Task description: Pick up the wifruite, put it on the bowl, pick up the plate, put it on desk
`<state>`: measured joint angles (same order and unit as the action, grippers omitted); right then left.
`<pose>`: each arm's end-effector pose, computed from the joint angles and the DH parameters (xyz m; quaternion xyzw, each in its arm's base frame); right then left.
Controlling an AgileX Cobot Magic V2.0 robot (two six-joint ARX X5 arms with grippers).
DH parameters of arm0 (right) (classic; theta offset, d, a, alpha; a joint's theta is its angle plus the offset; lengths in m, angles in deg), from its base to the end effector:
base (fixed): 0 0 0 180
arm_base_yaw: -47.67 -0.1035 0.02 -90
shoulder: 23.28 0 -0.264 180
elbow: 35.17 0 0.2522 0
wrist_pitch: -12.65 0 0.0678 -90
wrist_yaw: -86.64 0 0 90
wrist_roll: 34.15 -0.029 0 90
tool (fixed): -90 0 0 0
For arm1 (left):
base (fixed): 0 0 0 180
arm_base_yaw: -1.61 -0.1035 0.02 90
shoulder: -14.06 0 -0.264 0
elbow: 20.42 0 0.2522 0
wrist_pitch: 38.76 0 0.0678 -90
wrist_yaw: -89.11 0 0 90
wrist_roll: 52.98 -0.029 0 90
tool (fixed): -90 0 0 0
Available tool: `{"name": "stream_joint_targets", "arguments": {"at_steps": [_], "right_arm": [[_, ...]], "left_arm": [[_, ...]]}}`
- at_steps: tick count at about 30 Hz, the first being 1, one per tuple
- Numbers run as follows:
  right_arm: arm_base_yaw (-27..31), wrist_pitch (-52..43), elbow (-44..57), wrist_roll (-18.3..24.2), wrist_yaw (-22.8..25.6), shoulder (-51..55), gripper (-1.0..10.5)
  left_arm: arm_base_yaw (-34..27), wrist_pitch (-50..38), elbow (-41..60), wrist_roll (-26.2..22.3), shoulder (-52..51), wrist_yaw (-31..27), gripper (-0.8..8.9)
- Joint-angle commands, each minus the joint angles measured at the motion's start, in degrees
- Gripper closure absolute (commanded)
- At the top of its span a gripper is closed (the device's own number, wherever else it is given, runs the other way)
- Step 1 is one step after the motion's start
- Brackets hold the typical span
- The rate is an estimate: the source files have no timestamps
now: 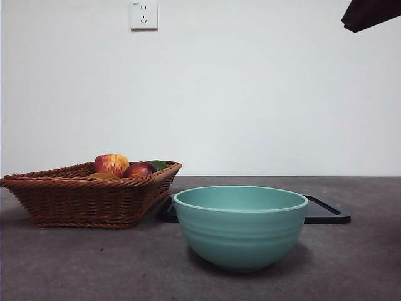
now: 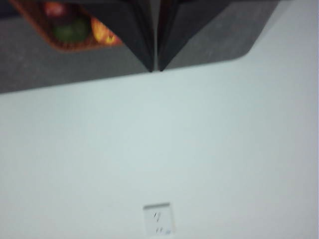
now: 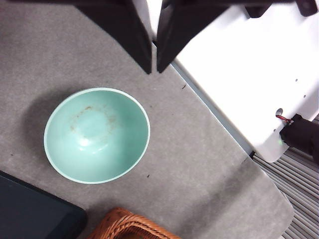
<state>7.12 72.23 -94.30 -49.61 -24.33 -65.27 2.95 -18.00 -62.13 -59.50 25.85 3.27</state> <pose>0.0957 0.0955 0.2904 0.0468 0.4176 0.4245 0.8021 0.0756 -0.0039 0.2986 0.0586 -0.0824 -0.0432 0.9939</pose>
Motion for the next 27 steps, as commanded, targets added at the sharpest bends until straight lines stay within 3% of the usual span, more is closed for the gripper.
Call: {"name": "stream_joint_targets", "arguments": {"at_steps": [1, 12, 27], "right_arm": [[-0.57, -0.42, -0.48, 0.02, -0.02, -0.2, 9.4], [-0.57, -0.42, -0.48, 0.02, -0.02, -0.2, 9.4], [-0.57, -0.46, -0.48, 0.02, -0.02, -0.2, 9.4]], "left_arm": [[-0.85, -1.01, 4.72, 0.2, -3.19, -0.39, 8.05], [-3.21, -0.96, 19.76, 3.19, -11.06, -1.84, 8.05], [-3.63, -0.44, 26.08, 3.78, -11.63, -3.39, 8.05]]}}
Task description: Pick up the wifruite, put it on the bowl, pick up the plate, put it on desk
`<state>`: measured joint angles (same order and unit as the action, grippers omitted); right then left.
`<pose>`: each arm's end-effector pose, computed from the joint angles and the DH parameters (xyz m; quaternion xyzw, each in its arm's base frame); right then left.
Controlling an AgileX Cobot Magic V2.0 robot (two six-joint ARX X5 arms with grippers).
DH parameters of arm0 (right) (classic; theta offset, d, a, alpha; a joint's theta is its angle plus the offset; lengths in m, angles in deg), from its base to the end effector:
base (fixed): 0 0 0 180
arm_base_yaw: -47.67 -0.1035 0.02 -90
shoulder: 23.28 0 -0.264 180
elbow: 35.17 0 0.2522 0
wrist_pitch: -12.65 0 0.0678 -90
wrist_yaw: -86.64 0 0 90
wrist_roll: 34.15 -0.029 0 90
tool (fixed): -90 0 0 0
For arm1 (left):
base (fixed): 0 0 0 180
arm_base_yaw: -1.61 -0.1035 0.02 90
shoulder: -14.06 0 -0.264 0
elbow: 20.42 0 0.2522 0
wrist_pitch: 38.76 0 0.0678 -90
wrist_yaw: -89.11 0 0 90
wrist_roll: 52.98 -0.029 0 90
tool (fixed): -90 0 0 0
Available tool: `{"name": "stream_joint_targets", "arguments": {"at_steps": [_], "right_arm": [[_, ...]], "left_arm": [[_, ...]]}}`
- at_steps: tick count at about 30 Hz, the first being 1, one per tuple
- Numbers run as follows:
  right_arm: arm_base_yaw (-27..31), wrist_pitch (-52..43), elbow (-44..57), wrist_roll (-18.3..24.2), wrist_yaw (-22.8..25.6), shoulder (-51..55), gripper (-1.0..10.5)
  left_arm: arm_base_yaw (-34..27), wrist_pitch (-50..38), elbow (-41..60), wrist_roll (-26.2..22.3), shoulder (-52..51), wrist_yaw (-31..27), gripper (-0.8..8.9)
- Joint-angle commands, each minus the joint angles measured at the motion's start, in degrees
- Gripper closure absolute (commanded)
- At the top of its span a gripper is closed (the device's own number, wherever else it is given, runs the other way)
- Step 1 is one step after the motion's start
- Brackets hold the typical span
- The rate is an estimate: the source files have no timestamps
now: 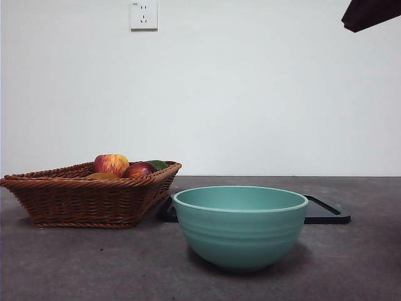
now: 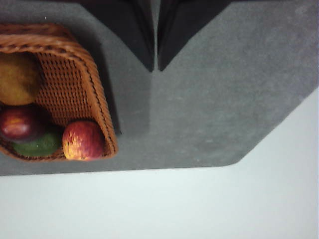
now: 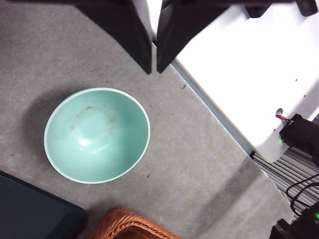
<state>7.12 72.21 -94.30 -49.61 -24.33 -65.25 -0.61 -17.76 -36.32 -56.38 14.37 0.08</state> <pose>0.0956 0.0955 0.2905 0.0468 0.4173 0.4246 0.8022 0.0952 0.0032 0.1636 0.0283 0.0475 0.0095 0.9984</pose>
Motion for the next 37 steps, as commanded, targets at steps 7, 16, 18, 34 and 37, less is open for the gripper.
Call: {"name": "stream_joint_targets", "arguments": {"at_steps": [7, 16, 18, 34, 37], "right_arm": [[-0.57, -0.55, -0.48, 0.02, -0.02, -0.22, 9.4], [-0.57, -0.74, -0.48, 0.02, -0.02, -0.22, 9.4], [-0.57, -0.72, -0.48, 0.02, -0.02, -0.22, 9.4], [-0.57, -0.72, -0.48, 0.02, -0.02, -0.22, 9.4], [-0.57, -0.74, -0.48, 0.02, -0.02, -0.22, 9.4]], "left_arm": [[-0.07, 1.42, 1.49, 0.87, -0.15, -0.17, 8.05], [-0.07, 3.61, 1.49, 1.55, -0.15, -0.17, 8.05], [-0.07, 3.58, 1.49, 1.53, -0.15, -0.15, 8.05], [-0.07, 3.58, 1.46, 1.53, -0.15, -0.15, 8.05], [-0.07, 3.58, 1.46, 1.53, -0.15, -0.15, 8.05]]}}
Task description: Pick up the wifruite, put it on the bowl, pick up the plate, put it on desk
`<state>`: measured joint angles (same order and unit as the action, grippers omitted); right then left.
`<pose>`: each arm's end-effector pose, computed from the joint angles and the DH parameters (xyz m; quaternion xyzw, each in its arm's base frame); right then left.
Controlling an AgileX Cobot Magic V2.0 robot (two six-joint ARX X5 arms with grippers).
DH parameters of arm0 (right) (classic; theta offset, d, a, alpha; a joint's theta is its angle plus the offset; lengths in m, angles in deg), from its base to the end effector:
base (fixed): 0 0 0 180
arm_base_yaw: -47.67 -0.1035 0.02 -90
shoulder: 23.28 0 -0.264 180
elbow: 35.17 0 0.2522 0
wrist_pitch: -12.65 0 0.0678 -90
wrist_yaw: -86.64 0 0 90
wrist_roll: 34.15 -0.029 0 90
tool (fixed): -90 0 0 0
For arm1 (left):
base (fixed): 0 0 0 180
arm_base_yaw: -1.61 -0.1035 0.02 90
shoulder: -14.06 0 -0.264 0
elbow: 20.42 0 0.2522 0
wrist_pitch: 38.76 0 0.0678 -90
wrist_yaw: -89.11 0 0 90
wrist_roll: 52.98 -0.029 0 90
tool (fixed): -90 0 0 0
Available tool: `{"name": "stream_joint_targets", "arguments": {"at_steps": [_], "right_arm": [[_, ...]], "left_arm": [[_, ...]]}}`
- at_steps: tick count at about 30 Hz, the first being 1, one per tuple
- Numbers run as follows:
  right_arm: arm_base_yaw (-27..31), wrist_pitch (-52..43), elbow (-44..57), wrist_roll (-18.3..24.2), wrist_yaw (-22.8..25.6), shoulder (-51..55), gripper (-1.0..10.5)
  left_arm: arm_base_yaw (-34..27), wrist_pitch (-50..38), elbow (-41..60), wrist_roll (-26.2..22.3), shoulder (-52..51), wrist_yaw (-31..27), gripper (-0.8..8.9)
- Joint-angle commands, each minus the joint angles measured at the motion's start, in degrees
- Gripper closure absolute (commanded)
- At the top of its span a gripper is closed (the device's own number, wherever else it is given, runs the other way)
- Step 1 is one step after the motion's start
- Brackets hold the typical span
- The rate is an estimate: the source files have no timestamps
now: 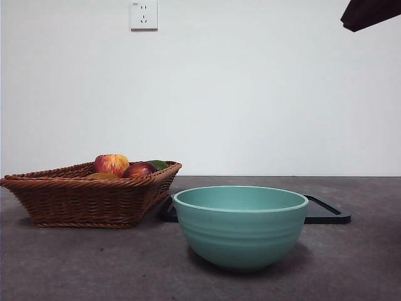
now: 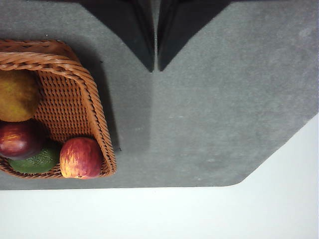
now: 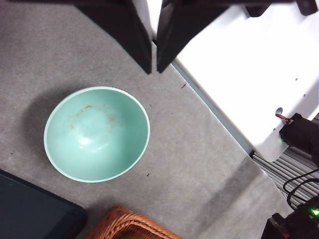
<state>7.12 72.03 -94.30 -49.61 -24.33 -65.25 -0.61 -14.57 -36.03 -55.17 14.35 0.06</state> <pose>0.0958 0.0956 0.2907 0.0471 0.4159 0.4250 0.8026 0.0948 0.0032 0.1565 0.0169 0.0775 0.0096 0.9968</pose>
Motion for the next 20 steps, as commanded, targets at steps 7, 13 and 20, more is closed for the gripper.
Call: {"name": "stream_joint_targets", "arguments": {"at_steps": [7, 13, 20], "right_arm": [[-0.55, -0.87, -0.48, 0.02, 0.15, -0.22, 9.4], [2.8, -5.68, -0.35, 7.65, 2.8, 1.31, 9.4], [17.75, -21.22, 4.68, 13.03, 3.45, 7.85, 9.4]], "left_arm": [[-0.07, 0.39, 1.18, 0.33, -0.11, -0.13, 8.05], [-0.07, 0.39, 1.18, 0.33, -0.13, -0.13, 8.05], [-0.07, 0.37, 1.18, 0.33, -0.13, -0.11, 8.05]]}}
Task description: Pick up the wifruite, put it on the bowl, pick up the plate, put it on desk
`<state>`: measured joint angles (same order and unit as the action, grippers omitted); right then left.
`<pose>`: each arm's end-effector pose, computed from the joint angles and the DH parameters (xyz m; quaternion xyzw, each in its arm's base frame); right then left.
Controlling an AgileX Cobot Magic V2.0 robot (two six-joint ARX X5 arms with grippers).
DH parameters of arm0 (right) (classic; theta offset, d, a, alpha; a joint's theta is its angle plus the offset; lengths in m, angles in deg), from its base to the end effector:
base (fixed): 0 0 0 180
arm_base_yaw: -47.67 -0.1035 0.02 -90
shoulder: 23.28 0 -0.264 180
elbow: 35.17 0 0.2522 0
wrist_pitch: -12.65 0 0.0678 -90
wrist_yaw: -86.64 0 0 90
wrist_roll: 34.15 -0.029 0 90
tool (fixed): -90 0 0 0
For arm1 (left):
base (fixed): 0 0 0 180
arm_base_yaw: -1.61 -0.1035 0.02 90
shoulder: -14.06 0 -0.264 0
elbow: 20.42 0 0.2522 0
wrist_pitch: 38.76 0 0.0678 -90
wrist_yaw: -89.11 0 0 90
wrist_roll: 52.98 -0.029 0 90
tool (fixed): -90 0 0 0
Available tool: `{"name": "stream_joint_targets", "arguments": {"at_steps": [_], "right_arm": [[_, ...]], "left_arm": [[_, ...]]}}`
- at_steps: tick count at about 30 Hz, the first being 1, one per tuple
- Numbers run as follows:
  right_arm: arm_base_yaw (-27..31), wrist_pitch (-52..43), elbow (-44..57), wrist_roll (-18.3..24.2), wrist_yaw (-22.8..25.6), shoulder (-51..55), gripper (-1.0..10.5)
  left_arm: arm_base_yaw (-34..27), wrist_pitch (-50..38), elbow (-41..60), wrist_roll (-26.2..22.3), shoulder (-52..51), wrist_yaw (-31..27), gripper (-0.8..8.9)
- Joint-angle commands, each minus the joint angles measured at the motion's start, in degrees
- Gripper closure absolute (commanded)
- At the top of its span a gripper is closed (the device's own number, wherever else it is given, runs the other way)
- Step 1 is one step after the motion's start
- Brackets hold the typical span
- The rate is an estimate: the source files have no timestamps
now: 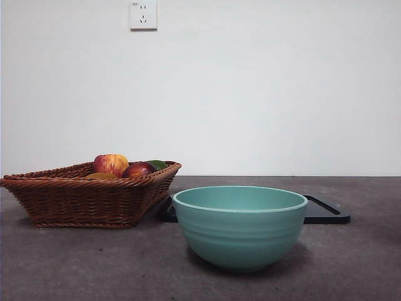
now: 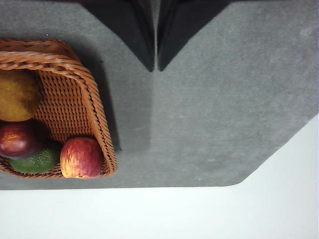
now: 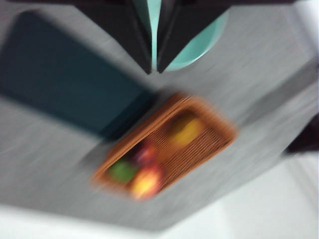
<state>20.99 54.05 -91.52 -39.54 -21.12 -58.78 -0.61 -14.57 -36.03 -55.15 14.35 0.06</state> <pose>0.1123 0.0663 0.3131 0.0290 0.1951 0.3633 0.9105 0.0948 0.0032 0.1565 0.0167 0.0775 0.0096 0.9968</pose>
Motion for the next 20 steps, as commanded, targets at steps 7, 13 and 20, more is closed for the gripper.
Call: {"name": "stream_joint_targets", "arguments": {"at_steps": [7, 13, 20], "right_arm": [[18.05, -19.06, 17.35, 3.52, 0.28, 13.18, 9.4], [23.02, -29.18, 29.64, 3.48, 5.64, 23.85, 9.4], [25.0, -30.88, 36.09, 3.48, 10.56, 29.86, 9.4]], "left_arm": [[-0.07, 0.37, 1.18, 0.31, -0.13, -0.11, 8.05], [-0.07, 0.37, 1.18, 0.28, -0.13, -0.11, 8.05], [-0.07, 0.37, 1.18, 0.28, -0.13, -0.11, 8.05]]}}
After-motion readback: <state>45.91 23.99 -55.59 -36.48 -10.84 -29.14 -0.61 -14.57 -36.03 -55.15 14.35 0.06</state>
